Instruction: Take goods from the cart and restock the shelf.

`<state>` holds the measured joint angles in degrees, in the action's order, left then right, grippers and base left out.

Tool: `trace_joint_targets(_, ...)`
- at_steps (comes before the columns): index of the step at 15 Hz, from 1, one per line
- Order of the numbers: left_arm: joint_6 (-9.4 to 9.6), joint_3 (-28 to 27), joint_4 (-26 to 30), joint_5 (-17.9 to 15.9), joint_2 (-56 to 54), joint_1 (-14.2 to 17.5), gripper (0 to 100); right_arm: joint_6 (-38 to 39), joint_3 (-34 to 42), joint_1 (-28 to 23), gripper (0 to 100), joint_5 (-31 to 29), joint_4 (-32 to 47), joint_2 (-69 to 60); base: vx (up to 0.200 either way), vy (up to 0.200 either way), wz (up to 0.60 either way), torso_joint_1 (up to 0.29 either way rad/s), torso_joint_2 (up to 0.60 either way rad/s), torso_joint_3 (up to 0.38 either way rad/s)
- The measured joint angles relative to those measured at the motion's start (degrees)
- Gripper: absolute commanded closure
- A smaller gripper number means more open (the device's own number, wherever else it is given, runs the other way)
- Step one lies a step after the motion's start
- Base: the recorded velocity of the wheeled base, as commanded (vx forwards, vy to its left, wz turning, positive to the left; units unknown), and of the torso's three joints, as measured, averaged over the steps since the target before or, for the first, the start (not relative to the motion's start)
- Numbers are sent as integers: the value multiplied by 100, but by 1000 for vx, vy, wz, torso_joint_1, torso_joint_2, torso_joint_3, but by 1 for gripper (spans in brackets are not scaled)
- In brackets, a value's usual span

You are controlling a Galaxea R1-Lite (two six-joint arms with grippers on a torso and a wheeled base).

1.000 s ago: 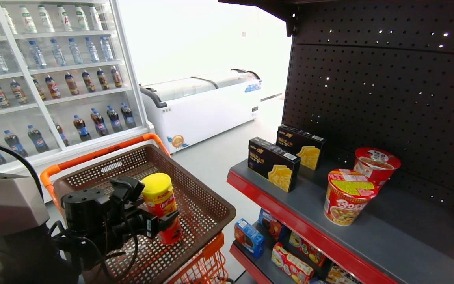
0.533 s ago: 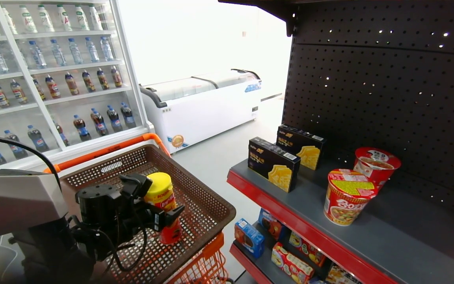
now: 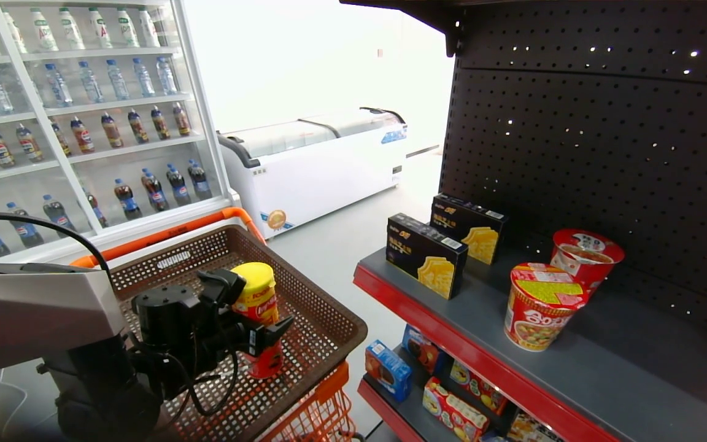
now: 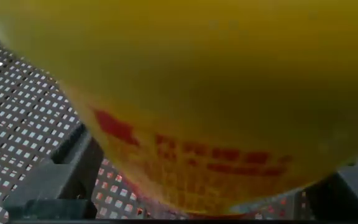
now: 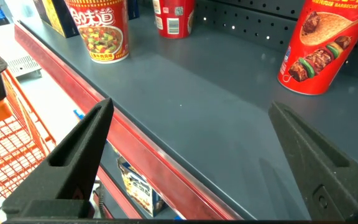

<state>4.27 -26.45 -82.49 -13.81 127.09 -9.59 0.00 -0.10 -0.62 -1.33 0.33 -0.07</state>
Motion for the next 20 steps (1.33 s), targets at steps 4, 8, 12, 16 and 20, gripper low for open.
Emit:
trace_joint_targets(4,128,101,5,-4,-21,-29,100,0,0,0,0,0,2,0,0,0,0,0,0,0)
trace_joint_targets(8,57,472,71,60,-363,-138,100,0,0,2,0,0,0,0,0,0,0,0,0,0)
trace_joint_targets(12,55,914,497,405,-1193,-148,100,0,0,-1,0,0,0,0,0,0,0,0,0,0)
trace_joint_targets(16,-202,1200,906,388,-2525,-145,100,0,0,0,0,0,0,0,0,0,0,0,0,0)
trace_joint_targets(20,-445,1482,1442,262,-3792,-180,100,2,0,0,0,0,2,0,0,0,0,0,0,0)
